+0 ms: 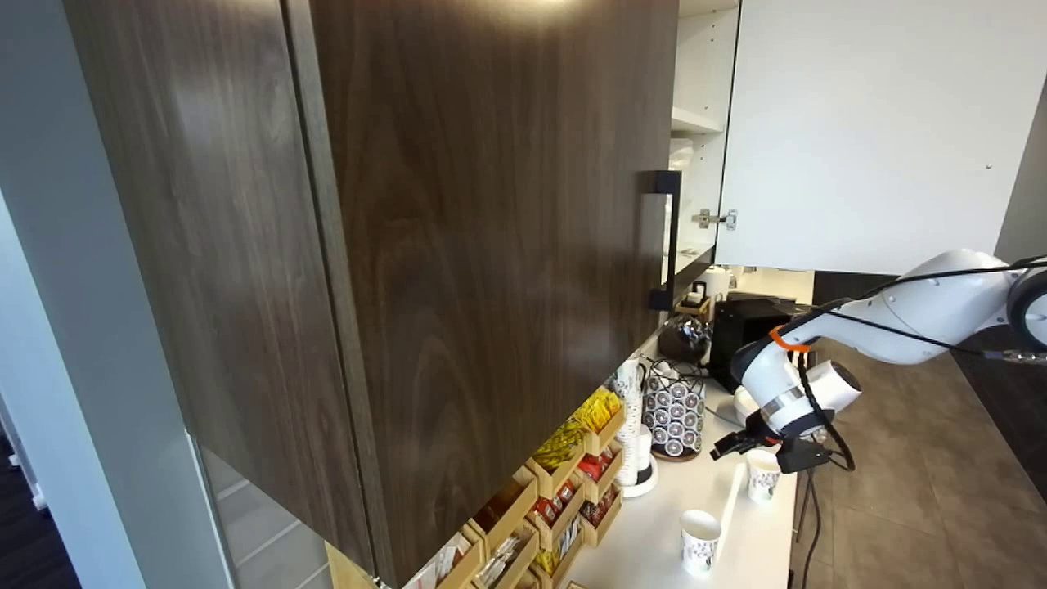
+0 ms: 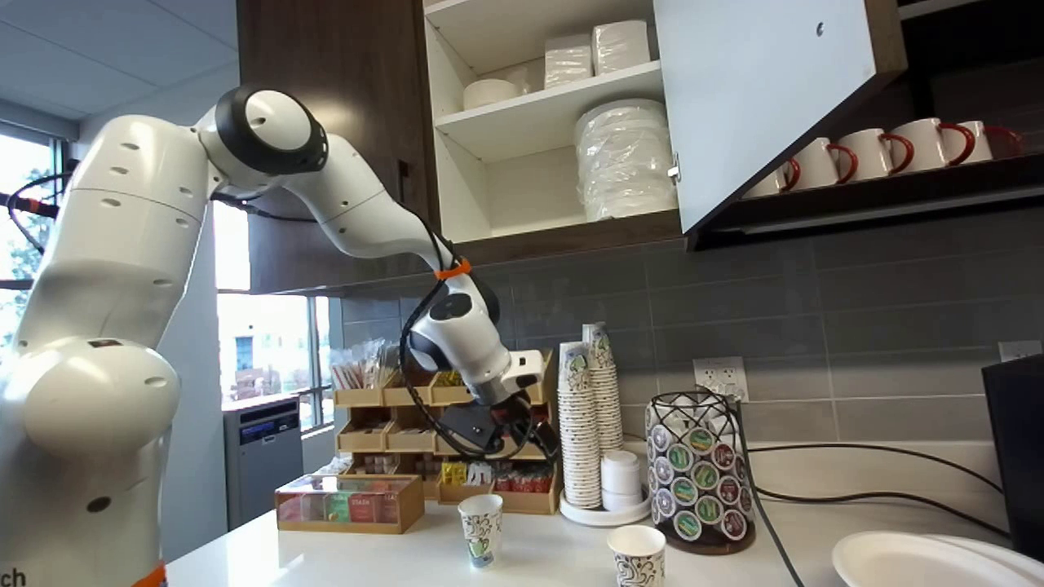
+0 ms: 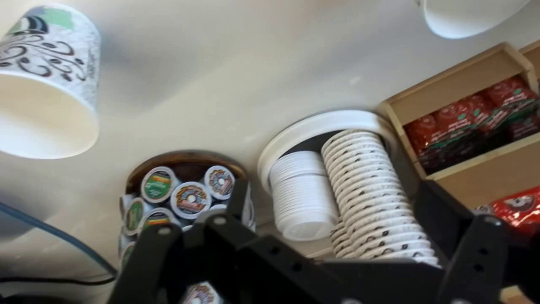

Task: Remove the cup from the top cabinet, then put the right cup on the top cabinet

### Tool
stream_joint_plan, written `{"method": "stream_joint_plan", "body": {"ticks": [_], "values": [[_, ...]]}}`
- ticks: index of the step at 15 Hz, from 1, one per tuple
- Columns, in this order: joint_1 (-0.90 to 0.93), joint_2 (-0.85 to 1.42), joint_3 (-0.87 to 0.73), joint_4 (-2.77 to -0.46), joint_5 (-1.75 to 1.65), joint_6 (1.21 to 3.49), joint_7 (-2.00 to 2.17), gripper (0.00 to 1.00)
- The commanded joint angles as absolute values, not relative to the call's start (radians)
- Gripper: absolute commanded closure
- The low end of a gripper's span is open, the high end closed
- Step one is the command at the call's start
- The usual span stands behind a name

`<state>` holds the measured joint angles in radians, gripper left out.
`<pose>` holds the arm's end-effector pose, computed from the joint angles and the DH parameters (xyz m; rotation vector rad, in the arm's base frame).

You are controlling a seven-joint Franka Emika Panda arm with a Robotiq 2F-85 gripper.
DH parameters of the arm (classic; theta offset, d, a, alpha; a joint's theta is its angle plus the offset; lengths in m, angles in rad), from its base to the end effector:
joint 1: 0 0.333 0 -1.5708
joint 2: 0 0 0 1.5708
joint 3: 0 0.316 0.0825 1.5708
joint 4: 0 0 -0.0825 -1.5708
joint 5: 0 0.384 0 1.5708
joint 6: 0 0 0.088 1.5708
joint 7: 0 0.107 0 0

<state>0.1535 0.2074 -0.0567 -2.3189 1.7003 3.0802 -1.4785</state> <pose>0.4966 -0.0330 0.2627 -2.8561 0.1439 -0.8983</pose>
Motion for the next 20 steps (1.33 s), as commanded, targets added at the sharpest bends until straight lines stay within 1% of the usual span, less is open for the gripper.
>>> {"method": "stream_joint_plan", "body": {"ticks": [1, 6, 9, 14, 20], "values": [[0.144, 0.194, -0.067, -2.326, 1.700, 3.091, -1.454, 0.00], [0.124, 0.178, -0.081, -2.343, 1.700, 3.099, -1.421, 0.00], [0.090, 0.252, -0.109, -2.318, 1.663, 3.119, -1.275, 0.00], [0.044, 0.334, -0.158, -2.323, 1.504, 3.108, -0.982, 0.00], [0.048, 0.402, -0.262, -2.300, 1.282, 3.046, -0.643, 0.00]]}}
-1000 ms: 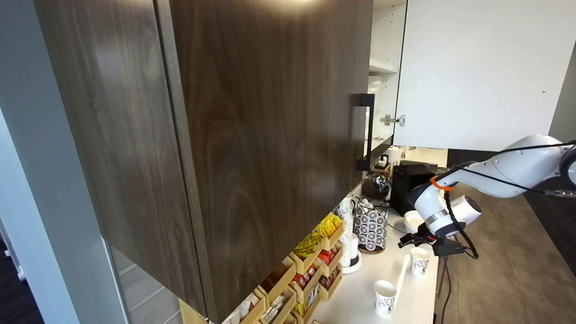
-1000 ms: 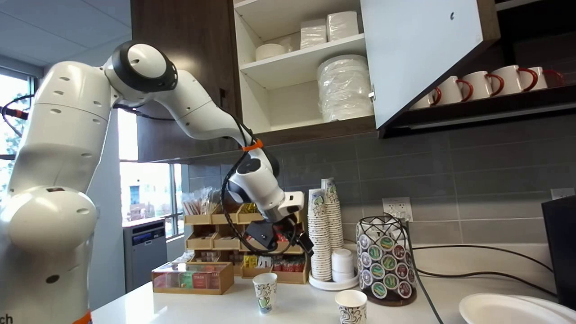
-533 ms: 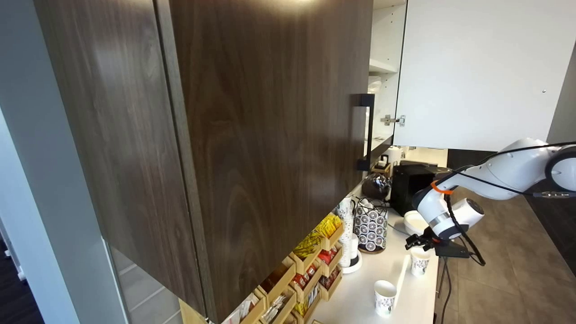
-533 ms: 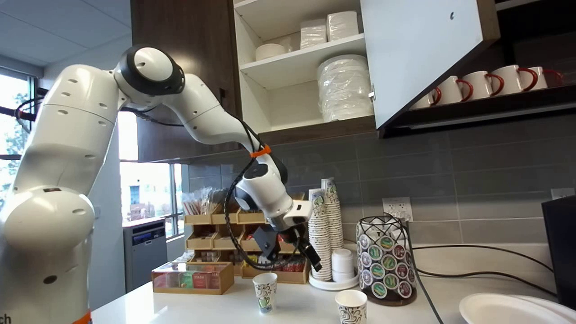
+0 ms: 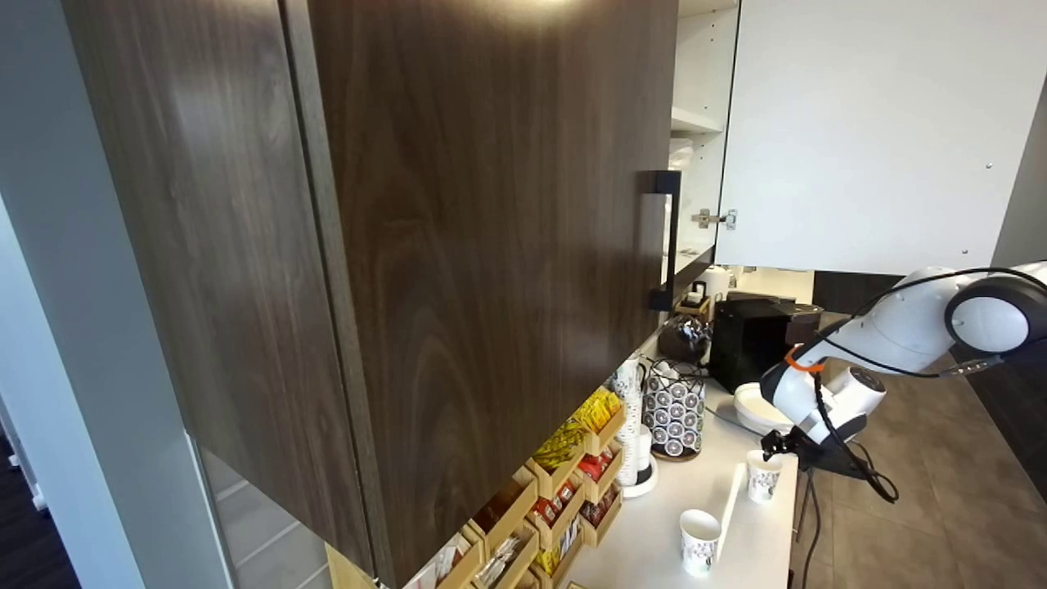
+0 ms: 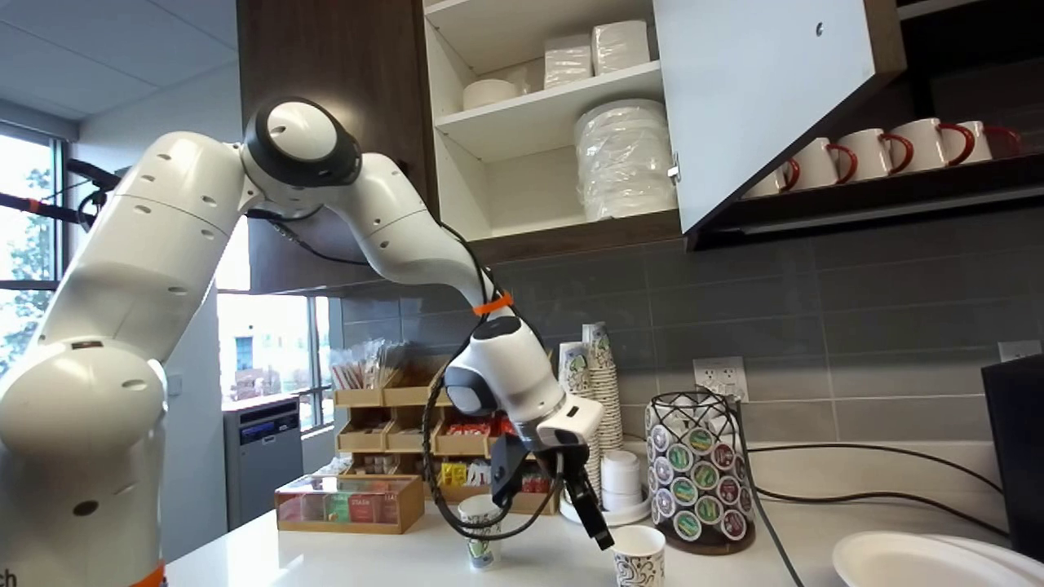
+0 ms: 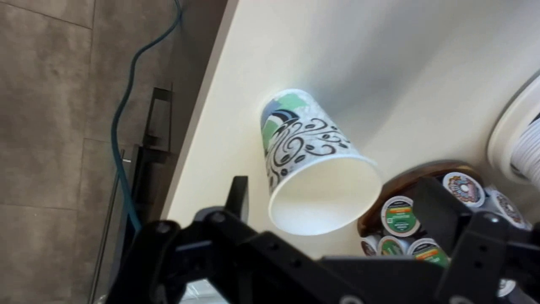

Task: Remove the cup from the top cabinet, then put the right cup on the top cabinet

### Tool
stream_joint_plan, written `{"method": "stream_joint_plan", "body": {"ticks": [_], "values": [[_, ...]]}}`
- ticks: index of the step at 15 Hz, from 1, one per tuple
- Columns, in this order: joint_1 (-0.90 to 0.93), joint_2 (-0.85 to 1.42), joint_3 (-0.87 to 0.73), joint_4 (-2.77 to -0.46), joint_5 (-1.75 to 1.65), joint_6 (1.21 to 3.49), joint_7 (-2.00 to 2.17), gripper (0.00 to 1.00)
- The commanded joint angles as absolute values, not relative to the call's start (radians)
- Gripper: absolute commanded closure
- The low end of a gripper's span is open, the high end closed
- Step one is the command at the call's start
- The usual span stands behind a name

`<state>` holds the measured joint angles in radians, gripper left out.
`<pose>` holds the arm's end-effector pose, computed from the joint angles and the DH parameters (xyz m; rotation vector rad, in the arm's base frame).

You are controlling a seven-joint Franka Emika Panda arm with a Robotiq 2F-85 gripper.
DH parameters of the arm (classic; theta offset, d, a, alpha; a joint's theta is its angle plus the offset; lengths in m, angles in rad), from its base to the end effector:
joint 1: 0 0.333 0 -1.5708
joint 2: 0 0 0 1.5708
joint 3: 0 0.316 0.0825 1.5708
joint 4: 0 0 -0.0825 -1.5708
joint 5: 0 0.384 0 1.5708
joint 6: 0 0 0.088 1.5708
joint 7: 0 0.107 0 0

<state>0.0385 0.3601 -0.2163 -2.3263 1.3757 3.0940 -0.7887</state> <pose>0.4742 -0.1708 0.2087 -2.8043 1.0601 -0.6844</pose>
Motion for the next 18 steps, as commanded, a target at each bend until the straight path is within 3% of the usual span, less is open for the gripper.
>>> {"method": "stream_joint_plan", "body": {"ticks": [1, 9, 10, 18], "values": [[0.052, 0.416, -0.278, -2.289, 1.249, 3.030, -0.594, 0.00], [0.082, 0.514, -0.366, -2.143, 1.022, 2.888, -0.288, 0.00], [-0.007, 0.508, -0.281, -2.140, 0.914, 2.908, -0.204, 0.00], [-0.063, 0.530, -0.286, -2.117, 0.503, 2.861, 0.180, 0.00]]}}
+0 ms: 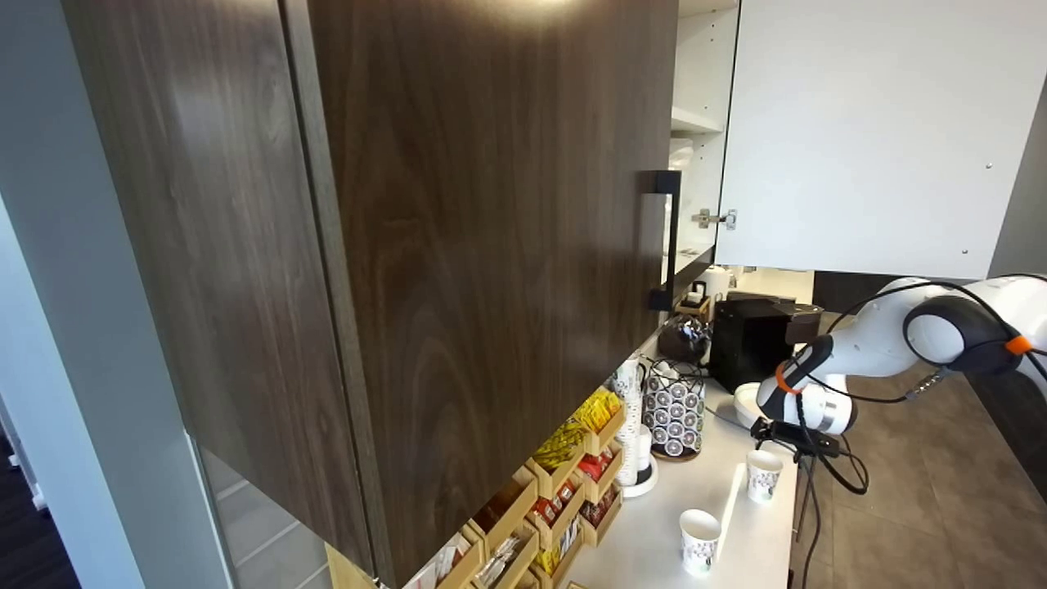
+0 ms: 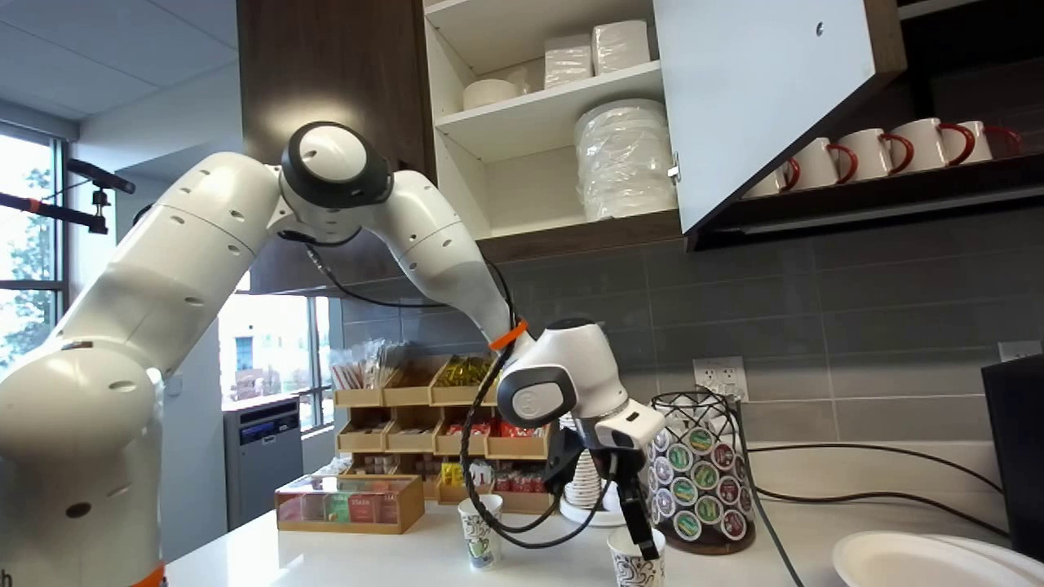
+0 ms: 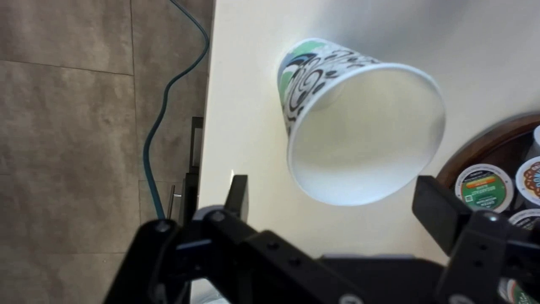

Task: Remove the cup from the top cabinet, then put the right cup on the top cabinet

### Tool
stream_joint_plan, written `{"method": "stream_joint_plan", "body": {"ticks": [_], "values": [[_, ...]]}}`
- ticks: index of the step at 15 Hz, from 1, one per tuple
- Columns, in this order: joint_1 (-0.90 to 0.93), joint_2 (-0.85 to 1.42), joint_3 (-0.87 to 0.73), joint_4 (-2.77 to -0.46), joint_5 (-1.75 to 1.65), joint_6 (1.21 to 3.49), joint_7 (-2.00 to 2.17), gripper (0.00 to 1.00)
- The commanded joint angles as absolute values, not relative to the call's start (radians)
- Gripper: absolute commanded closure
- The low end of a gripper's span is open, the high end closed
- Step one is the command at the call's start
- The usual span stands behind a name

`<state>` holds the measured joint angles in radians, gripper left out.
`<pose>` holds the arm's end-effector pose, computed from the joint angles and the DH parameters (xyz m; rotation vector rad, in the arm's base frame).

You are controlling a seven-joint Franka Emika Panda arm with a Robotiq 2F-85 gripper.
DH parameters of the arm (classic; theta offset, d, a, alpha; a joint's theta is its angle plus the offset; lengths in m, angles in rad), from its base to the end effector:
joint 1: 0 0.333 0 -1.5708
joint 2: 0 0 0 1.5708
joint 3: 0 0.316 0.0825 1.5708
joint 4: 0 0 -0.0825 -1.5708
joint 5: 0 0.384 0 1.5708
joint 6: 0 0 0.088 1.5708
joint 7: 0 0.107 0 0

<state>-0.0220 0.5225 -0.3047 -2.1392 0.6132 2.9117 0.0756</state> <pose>0.5444 -0.2204 0.1947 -2.7457 1.3610 -0.4721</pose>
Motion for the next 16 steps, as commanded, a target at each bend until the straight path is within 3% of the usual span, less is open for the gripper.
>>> {"method": "stream_joint_plan", "body": {"ticks": [1, 5, 6, 7, 16], "values": [[-0.071, 0.532, -0.281, -2.117, 0.466, 2.844, 0.208, 0.00], [-0.108, 0.541, -0.248, -2.106, 0.385, 2.783, 0.262, 0.00], [-0.117, 0.546, -0.240, -2.102, 0.376, 2.773, 0.266, 0.10], [-0.120, 0.550, -0.235, -2.100, 0.366, 2.767, 0.270, 0.26], [-0.171, 0.546, -0.179, -2.108, 0.366, 2.761, 0.246, 0.94]]}}
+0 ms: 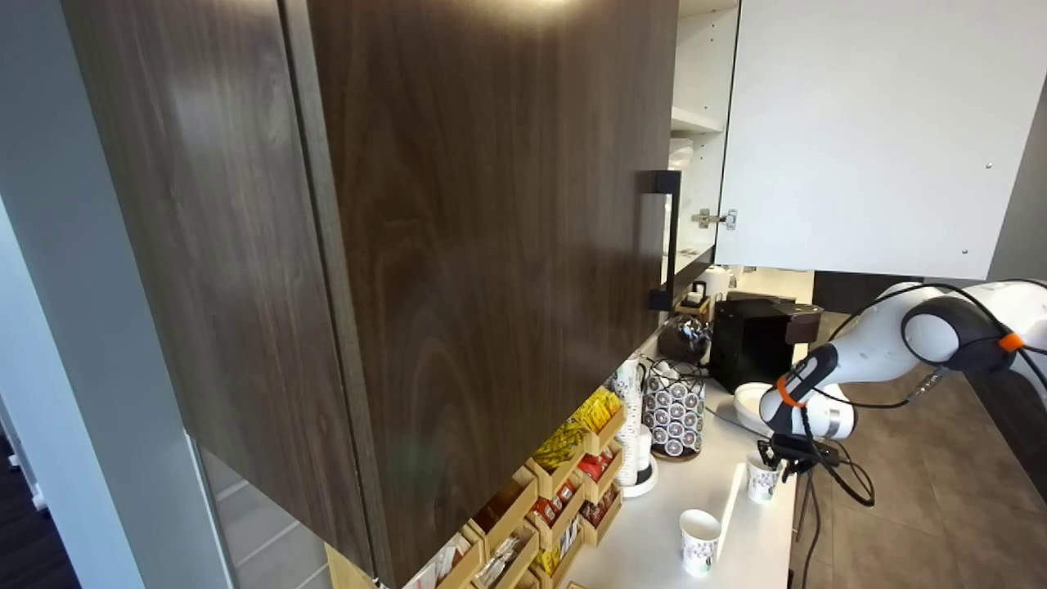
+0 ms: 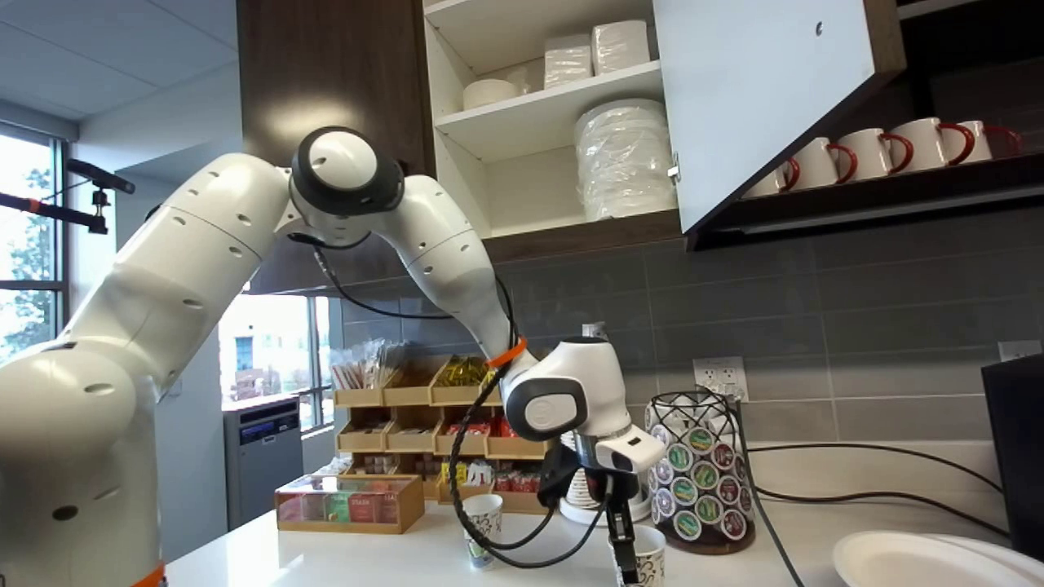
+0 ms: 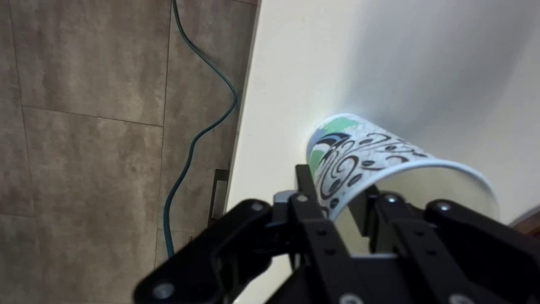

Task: Remove the cup from the top cabinet, then put the right cup on the top cabinet

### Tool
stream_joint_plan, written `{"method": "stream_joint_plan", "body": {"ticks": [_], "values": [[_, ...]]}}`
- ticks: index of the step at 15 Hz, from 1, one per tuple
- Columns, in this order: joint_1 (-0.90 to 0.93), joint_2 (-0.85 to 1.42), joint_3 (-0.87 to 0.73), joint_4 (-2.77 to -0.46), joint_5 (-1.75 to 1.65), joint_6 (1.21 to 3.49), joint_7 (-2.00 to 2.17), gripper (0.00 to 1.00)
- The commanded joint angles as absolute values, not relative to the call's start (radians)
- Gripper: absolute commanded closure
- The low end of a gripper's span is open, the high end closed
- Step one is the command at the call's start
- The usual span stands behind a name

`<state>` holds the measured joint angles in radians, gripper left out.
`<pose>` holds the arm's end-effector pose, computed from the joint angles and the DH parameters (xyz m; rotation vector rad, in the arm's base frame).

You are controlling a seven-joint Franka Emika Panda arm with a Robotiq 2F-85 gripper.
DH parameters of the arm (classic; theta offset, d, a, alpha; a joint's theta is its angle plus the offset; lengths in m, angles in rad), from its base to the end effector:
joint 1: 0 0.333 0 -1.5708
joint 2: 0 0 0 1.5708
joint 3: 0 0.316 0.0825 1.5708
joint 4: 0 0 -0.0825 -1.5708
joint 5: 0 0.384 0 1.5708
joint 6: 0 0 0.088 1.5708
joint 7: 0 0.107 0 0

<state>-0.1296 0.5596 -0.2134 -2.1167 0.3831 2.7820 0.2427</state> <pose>0.5424 -0.2126 0.1612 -2.7888 1.3429 -0.2089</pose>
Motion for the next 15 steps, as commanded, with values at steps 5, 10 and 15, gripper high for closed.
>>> {"method": "stream_joint_plan", "body": {"ticks": [5, 10, 15], "values": [[-0.184, 0.438, -0.164, -2.173, 0.363, 2.783, 0.211, 0.99], [-0.190, 0.238, -0.154, -2.279, 0.365, 2.754, 0.159, 0.99], [-0.195, 0.010, -0.136, -2.355, 0.407, 2.621, 0.067, 0.99]]}}
